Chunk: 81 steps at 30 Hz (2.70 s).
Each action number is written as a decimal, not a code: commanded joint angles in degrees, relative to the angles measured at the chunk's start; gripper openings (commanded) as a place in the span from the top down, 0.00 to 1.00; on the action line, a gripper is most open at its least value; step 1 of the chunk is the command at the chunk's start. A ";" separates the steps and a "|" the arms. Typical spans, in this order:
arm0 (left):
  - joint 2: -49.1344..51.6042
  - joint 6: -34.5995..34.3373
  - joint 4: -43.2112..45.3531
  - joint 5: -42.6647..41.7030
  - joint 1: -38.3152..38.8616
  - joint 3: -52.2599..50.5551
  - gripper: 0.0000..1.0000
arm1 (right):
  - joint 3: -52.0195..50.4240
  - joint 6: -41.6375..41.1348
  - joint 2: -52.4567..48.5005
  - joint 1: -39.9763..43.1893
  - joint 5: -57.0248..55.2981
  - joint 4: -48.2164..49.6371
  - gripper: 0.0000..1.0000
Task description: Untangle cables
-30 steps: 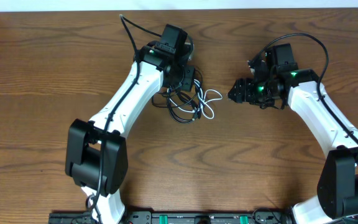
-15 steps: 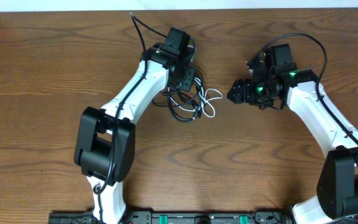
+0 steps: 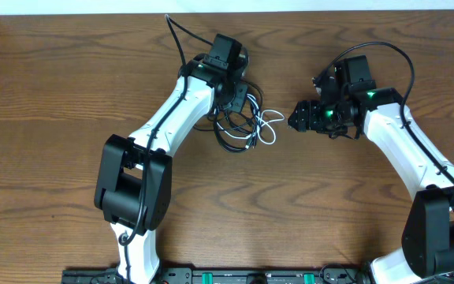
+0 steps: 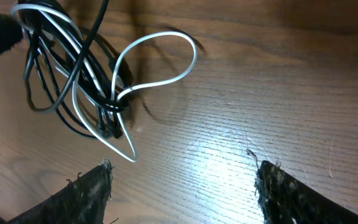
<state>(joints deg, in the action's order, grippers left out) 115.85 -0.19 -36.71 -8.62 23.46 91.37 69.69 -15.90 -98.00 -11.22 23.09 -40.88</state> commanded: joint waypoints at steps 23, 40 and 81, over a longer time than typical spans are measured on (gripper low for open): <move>8.90 -0.92 8.70 0.57 -0.02 -2.60 0.75 | -0.07 1.86 -0.52 -0.87 -0.48 0.15 0.25; 8.92 -0.92 14.23 0.57 1.55 -10.23 0.68 | -0.07 1.86 -0.52 -0.87 -0.50 0.17 0.25; -20.50 -6.45 0.96 -20.96 1.46 -9.29 0.92 | 8.15 2.23 1.25 -2.51 23.67 7.26 0.42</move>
<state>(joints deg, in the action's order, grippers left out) 95.46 -3.44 -36.05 -27.42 24.93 81.62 76.77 -8.27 -97.93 -12.91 46.74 -33.39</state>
